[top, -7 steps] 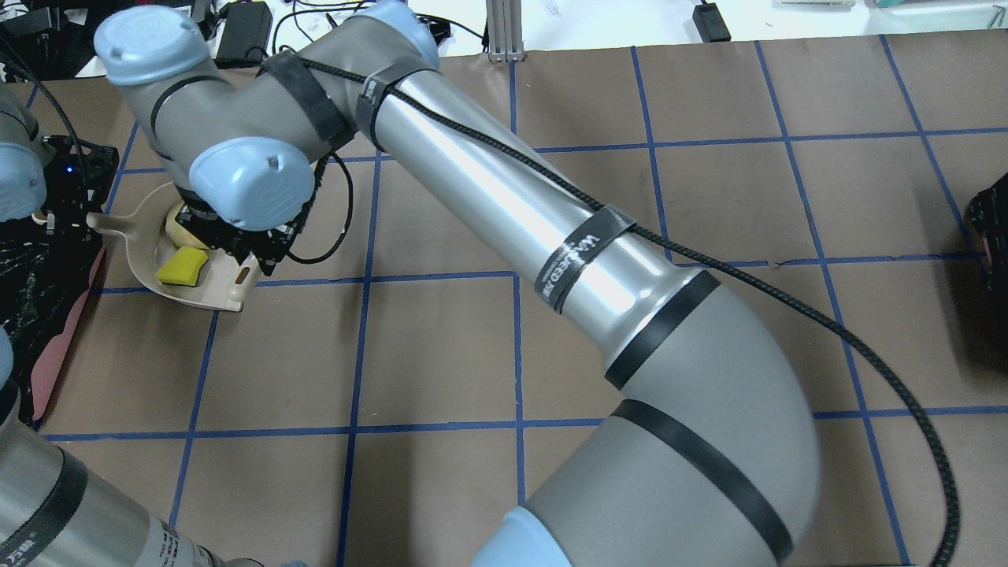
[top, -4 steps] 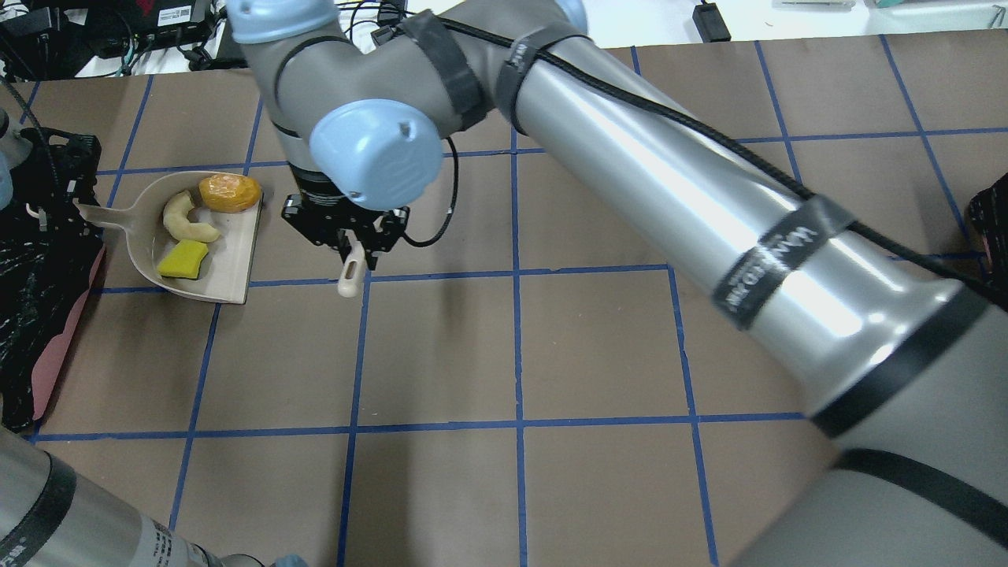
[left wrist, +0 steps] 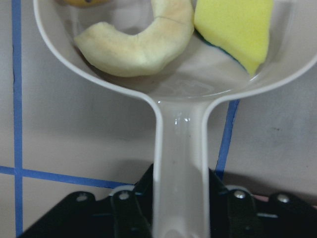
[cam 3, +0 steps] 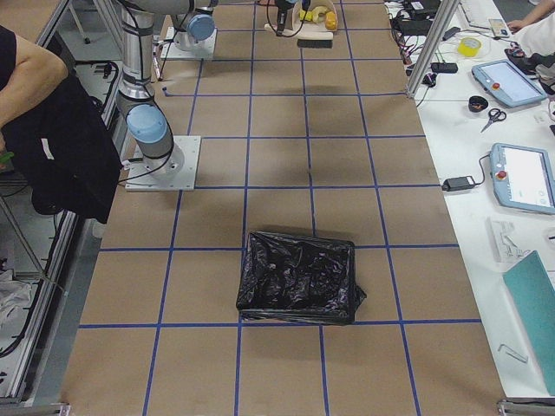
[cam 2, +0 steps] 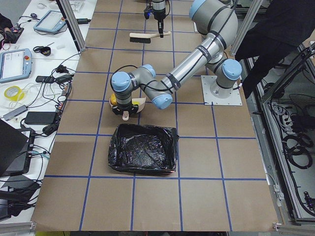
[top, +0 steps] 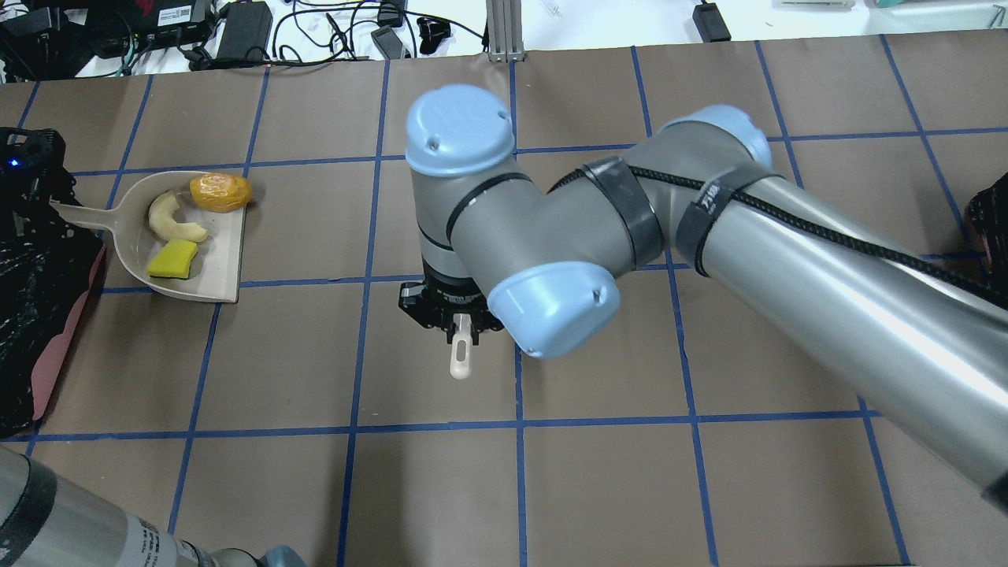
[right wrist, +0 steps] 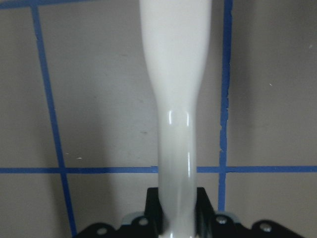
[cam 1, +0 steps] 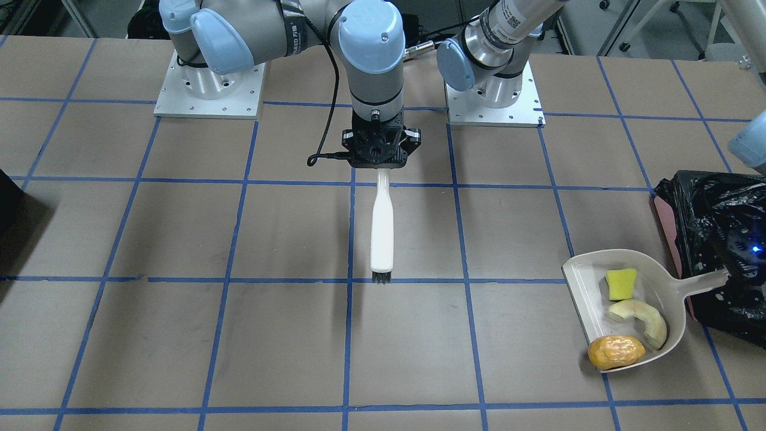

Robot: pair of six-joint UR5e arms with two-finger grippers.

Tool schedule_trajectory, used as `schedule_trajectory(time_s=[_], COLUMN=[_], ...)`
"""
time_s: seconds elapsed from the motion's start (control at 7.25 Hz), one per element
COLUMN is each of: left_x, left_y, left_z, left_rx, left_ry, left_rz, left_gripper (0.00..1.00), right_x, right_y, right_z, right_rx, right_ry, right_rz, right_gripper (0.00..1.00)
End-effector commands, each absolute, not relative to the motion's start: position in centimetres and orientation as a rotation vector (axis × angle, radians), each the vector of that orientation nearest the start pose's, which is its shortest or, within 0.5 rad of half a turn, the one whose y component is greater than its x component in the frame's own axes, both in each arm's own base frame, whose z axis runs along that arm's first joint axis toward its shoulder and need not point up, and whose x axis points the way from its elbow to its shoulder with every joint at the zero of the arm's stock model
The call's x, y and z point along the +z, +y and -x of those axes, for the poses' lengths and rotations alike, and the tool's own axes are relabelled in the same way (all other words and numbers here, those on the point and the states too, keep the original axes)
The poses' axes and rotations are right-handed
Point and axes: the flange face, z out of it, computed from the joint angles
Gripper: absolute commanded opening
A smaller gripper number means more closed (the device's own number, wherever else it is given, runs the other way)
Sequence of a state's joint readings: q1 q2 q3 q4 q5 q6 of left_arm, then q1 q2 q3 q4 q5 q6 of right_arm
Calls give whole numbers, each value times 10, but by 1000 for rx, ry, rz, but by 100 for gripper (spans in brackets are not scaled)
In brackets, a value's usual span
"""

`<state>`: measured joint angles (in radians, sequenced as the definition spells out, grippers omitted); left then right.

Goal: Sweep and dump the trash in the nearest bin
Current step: 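Withdraw the right gripper with the brush away from the dustpan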

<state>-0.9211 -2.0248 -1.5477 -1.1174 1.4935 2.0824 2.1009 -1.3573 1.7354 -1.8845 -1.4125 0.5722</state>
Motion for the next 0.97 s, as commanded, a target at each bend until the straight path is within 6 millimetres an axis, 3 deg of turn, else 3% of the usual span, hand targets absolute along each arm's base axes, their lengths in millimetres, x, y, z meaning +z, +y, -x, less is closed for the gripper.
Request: schedule_trajectory(time_s=[0.0, 0.41, 0.83], left_x=[286, 289, 265], left_y=[-600, -598, -600], left_z=[-274, -270, -272], left_rx=[-224, -270, -239], left_ry=[2380, 2392, 2422], left_rz=[-2062, -2067, -2073], left_gripper=[0, 0, 0], right_x=[287, 268, 263], right_y=[-369, -355, -349], right_z=[-387, -383, -382], right_rx=[304, 372, 385], right_ry=[3064, 3082, 3085], right_rz=[-145, -210, -166], right_gripper=[0, 0, 0])
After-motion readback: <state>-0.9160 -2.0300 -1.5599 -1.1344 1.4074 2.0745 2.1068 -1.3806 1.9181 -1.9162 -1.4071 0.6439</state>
